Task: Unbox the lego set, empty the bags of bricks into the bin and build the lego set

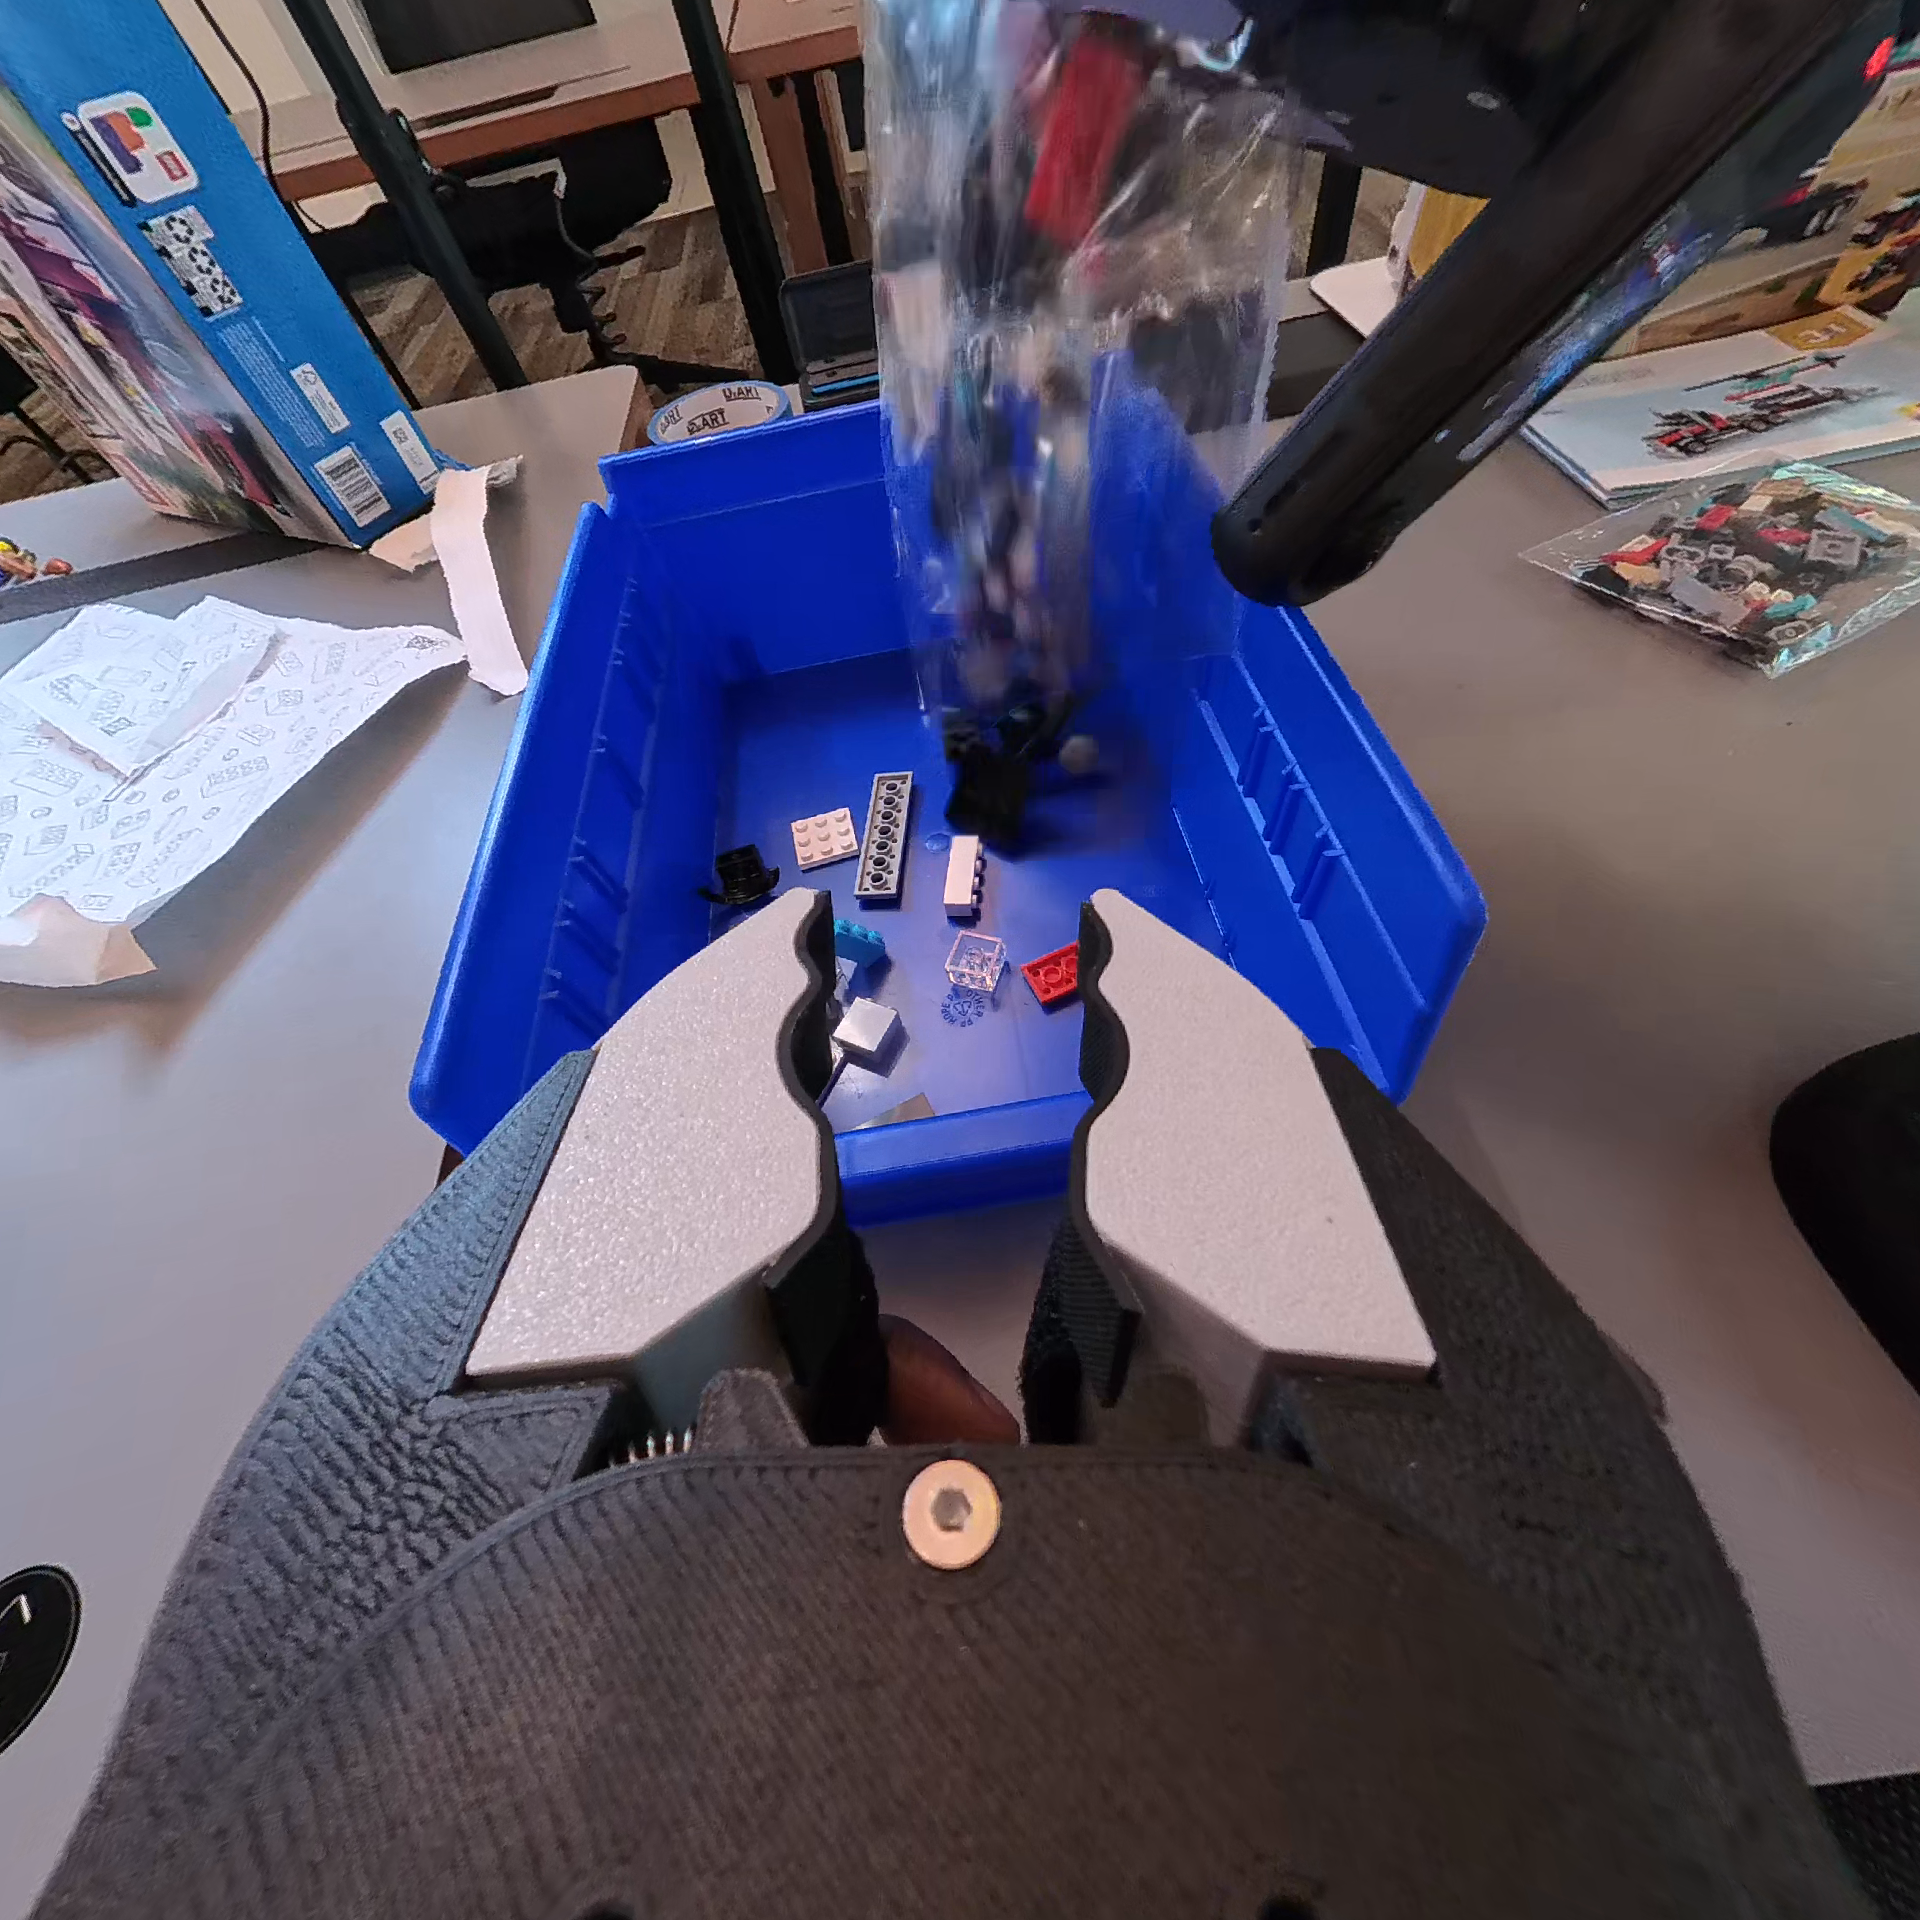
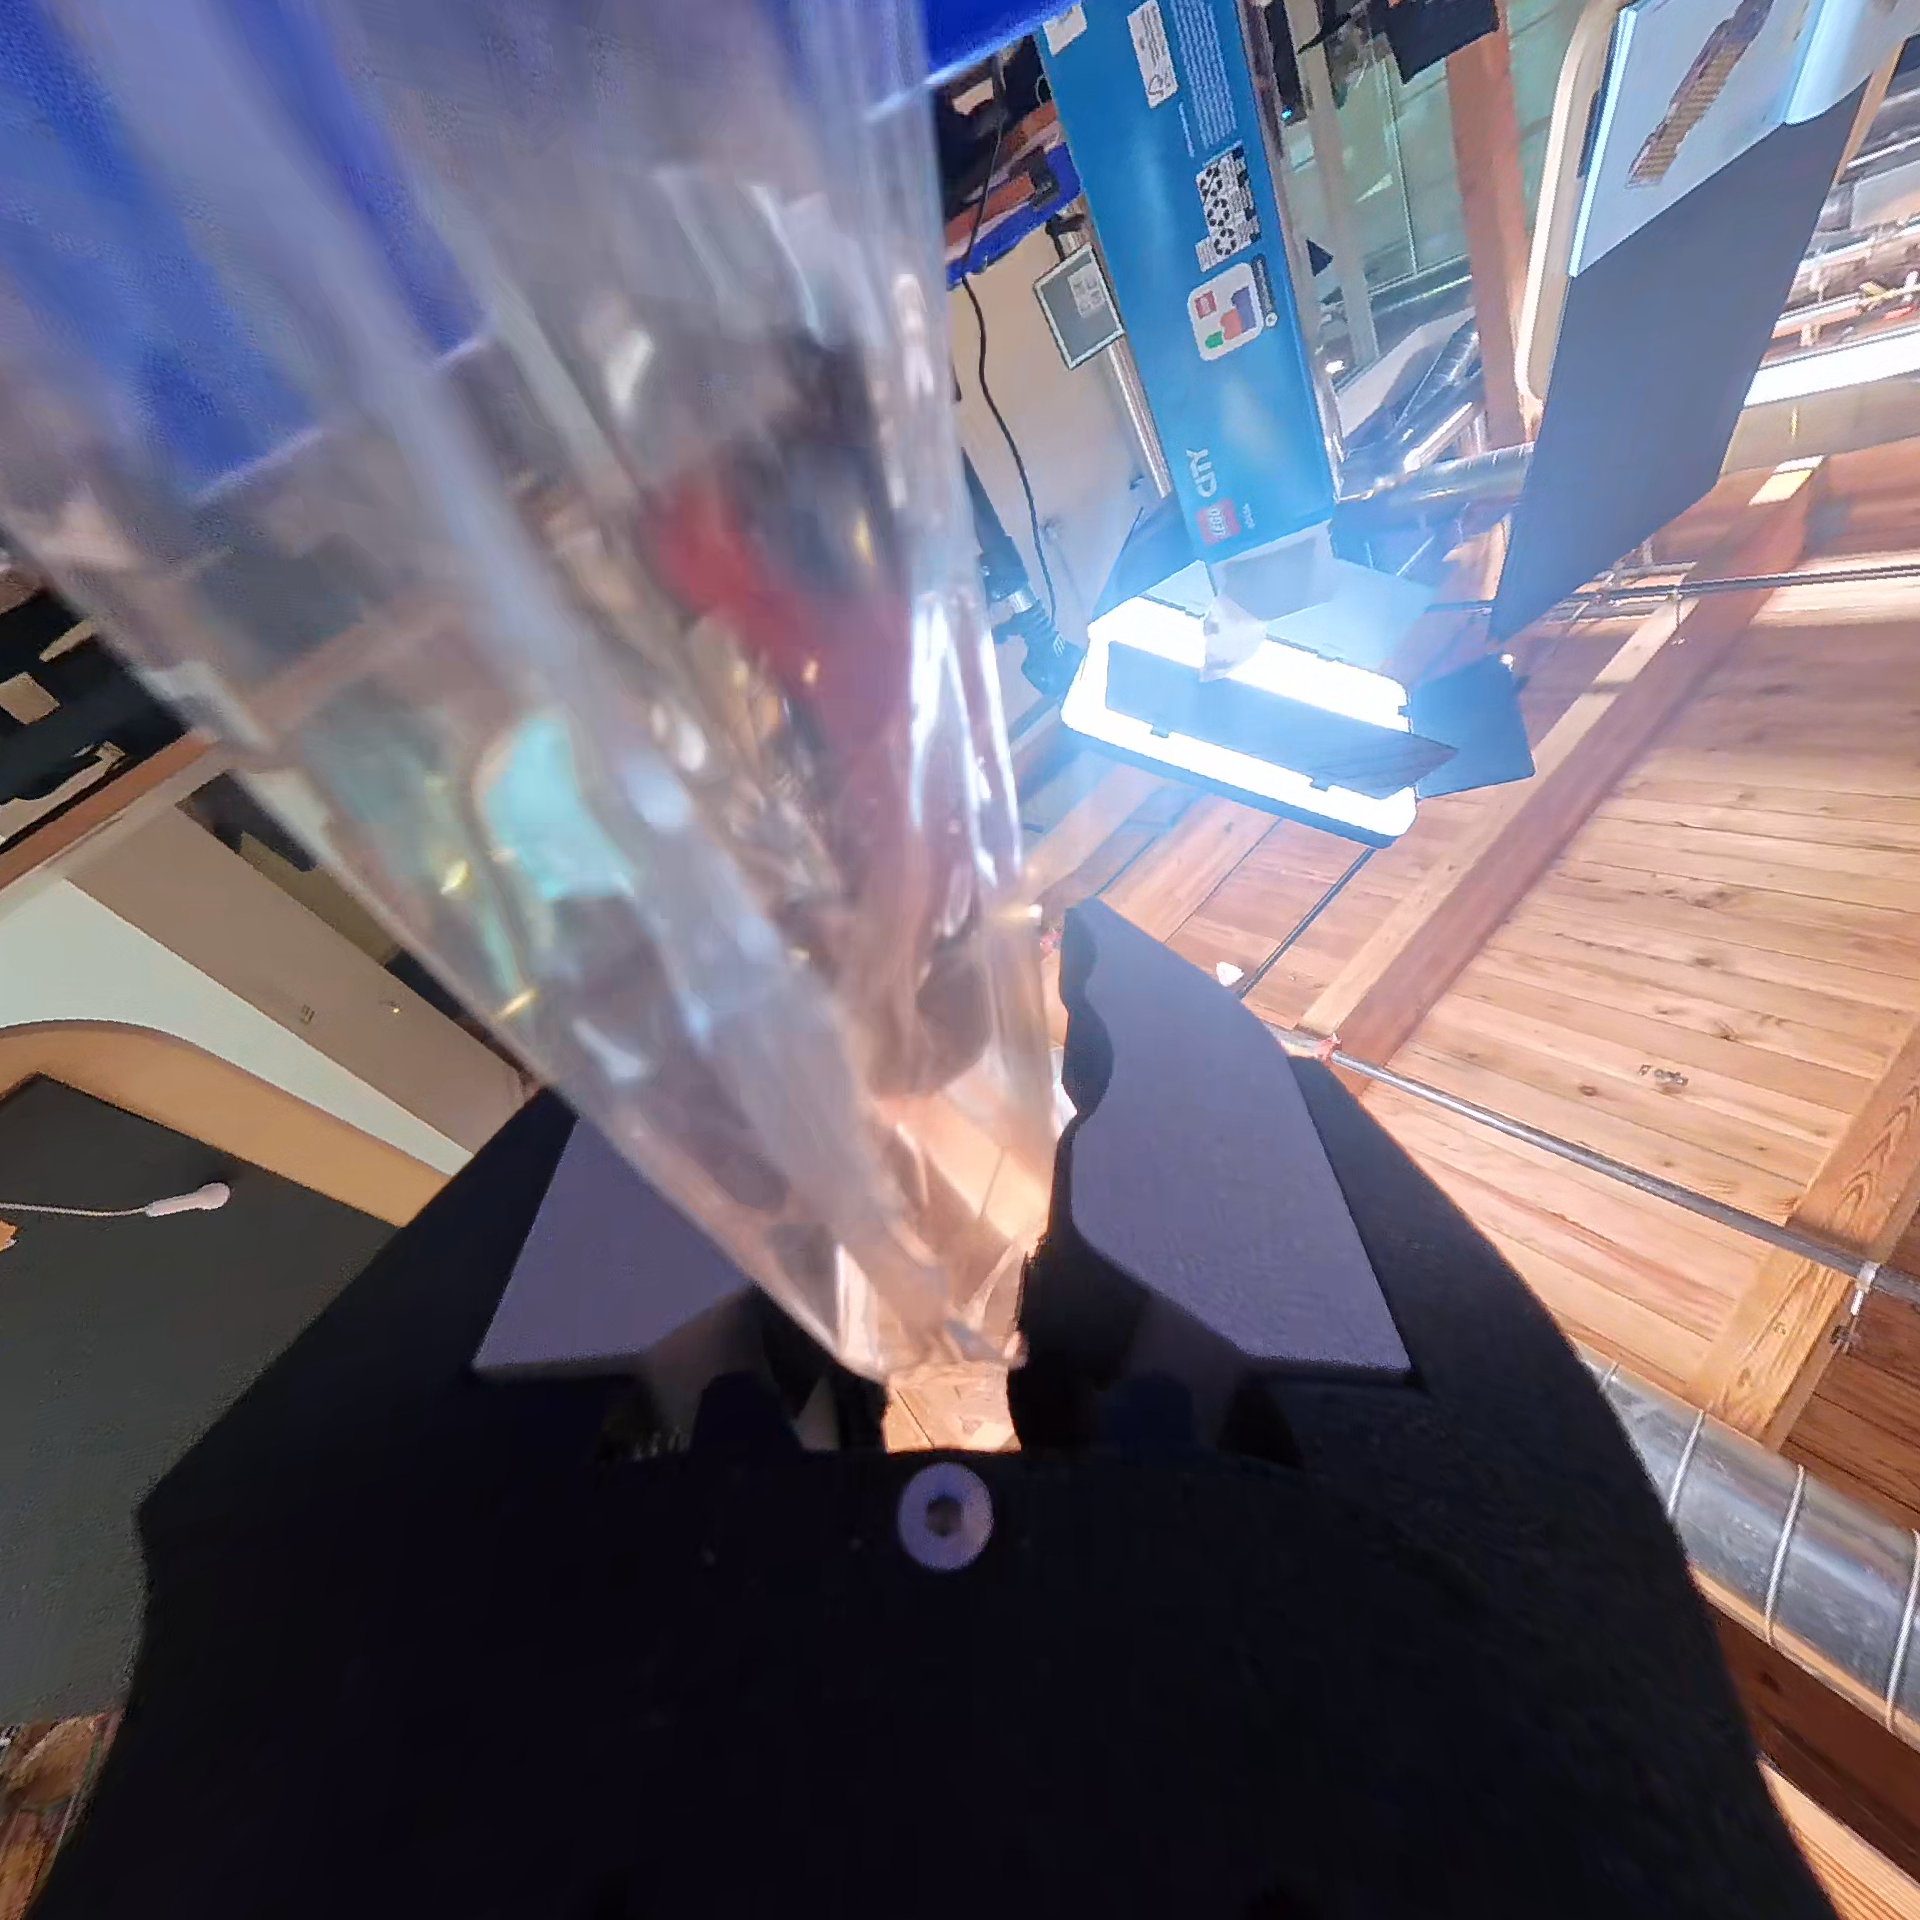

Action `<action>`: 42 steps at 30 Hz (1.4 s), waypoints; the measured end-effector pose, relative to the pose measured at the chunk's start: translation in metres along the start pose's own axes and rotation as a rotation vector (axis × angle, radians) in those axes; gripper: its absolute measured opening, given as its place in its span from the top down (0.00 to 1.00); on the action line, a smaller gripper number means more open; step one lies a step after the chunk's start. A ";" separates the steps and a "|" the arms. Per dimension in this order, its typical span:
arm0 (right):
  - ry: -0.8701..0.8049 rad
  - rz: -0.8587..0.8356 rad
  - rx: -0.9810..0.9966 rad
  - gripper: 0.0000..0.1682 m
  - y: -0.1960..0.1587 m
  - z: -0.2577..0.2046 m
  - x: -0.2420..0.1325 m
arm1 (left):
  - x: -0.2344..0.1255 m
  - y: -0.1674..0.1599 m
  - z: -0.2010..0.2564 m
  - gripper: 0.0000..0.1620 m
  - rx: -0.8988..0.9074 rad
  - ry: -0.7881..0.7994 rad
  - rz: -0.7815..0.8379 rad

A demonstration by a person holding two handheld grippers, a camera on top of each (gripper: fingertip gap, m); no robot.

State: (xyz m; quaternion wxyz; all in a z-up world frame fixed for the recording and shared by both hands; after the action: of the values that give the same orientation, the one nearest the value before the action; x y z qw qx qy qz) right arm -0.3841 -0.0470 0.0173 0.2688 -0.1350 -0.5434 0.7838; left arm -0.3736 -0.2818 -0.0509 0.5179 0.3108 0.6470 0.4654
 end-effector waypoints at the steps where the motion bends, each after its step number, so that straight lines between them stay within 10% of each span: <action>1: -0.003 -0.002 -0.001 0.76 -0.001 0.001 0.000 | 0.000 0.000 0.000 0.73 -0.001 0.000 -0.001; 17: -0.061 0.045 0.021 0.96 -0.007 0.003 -0.001 | 0.002 0.000 0.001 0.73 0.005 -0.007 -0.007; 42: -0.124 -0.090 0.185 0.97 -0.100 0.007 0.002 | 0.006 0.003 0.006 0.73 0.029 -0.004 -0.010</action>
State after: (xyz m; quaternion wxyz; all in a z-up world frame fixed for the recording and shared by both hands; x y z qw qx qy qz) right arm -0.3619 -0.0254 0.1125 0.2811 -0.0364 -0.4896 0.8246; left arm -0.3698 -0.2731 -0.0504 0.5172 0.3160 0.6540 0.4527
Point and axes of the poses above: each gripper's, where its closed fingertips meet, x out along the fingers, y out of its top, z = x × y across the jaws, the point moved 4 cm from there along -x, back along the fingers, and after that the axes turned 7 degrees about -x, right-handed, at the moved point
